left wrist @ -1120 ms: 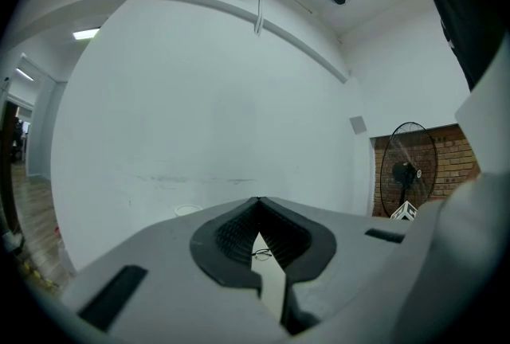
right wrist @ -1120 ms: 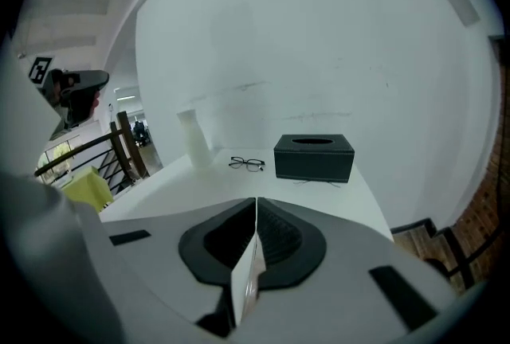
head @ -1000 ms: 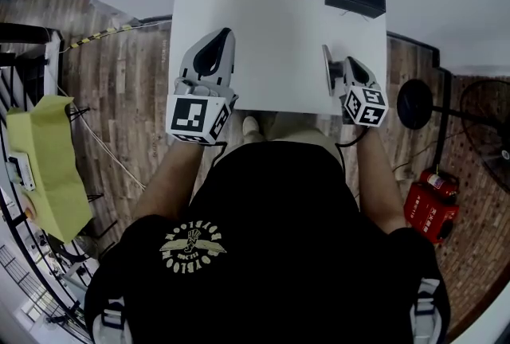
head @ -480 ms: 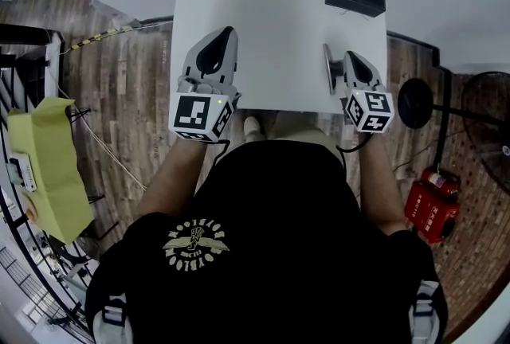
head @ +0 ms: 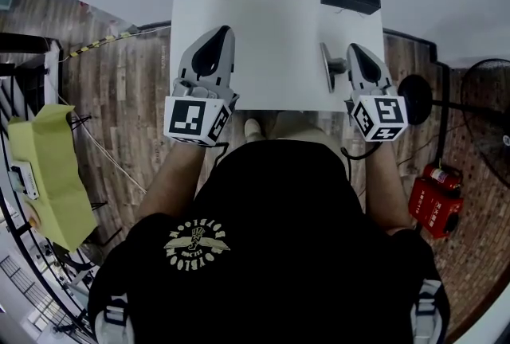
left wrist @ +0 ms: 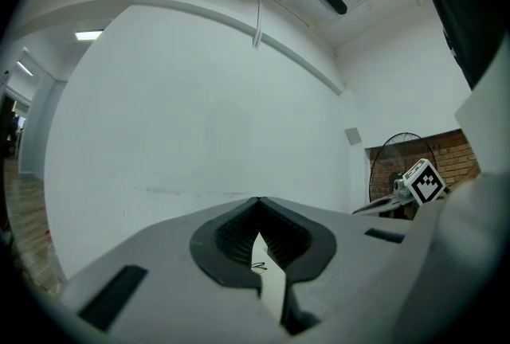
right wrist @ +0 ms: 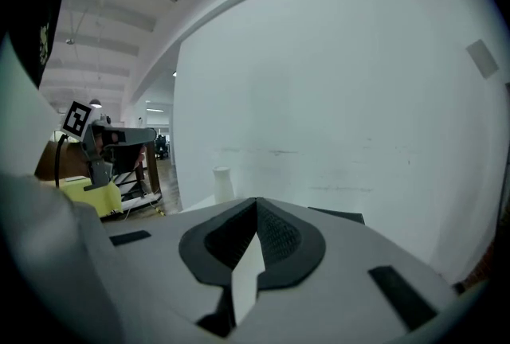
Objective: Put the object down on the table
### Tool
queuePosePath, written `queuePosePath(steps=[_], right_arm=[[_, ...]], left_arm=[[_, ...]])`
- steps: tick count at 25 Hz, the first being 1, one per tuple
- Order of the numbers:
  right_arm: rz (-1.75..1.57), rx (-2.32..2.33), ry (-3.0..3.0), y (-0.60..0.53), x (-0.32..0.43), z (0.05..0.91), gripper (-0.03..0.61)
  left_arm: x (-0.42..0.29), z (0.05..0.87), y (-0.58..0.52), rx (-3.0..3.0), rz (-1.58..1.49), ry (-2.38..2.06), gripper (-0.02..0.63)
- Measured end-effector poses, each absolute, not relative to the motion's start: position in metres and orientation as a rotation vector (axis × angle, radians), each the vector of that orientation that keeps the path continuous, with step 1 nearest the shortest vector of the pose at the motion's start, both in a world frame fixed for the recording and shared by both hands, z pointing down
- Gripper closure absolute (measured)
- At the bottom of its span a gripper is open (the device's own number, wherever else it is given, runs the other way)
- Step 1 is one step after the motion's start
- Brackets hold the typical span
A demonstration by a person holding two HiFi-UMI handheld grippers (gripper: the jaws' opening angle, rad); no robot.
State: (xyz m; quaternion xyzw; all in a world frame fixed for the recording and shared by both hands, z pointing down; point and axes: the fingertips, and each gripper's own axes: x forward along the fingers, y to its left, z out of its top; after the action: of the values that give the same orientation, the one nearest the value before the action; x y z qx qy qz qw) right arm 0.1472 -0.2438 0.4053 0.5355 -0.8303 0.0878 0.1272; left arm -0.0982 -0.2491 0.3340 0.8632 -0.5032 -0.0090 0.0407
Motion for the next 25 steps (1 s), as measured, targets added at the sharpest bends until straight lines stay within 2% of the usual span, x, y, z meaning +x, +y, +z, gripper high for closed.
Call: queuePosePath(steps=[15,25], right_arm=[[-0.023,1.607,-2.574,-0.214,0.112,0.286,0.58],[-0.012,1.68,-2.595,-0.197,0.105,0.278,0.58]], left_arm=[[-0.108,0.316,-0.241,2.71,-0.01,-1.512,0.607],[-0.116,0.32,-0.232,2.726,-0.019,-1.47,0.607]])
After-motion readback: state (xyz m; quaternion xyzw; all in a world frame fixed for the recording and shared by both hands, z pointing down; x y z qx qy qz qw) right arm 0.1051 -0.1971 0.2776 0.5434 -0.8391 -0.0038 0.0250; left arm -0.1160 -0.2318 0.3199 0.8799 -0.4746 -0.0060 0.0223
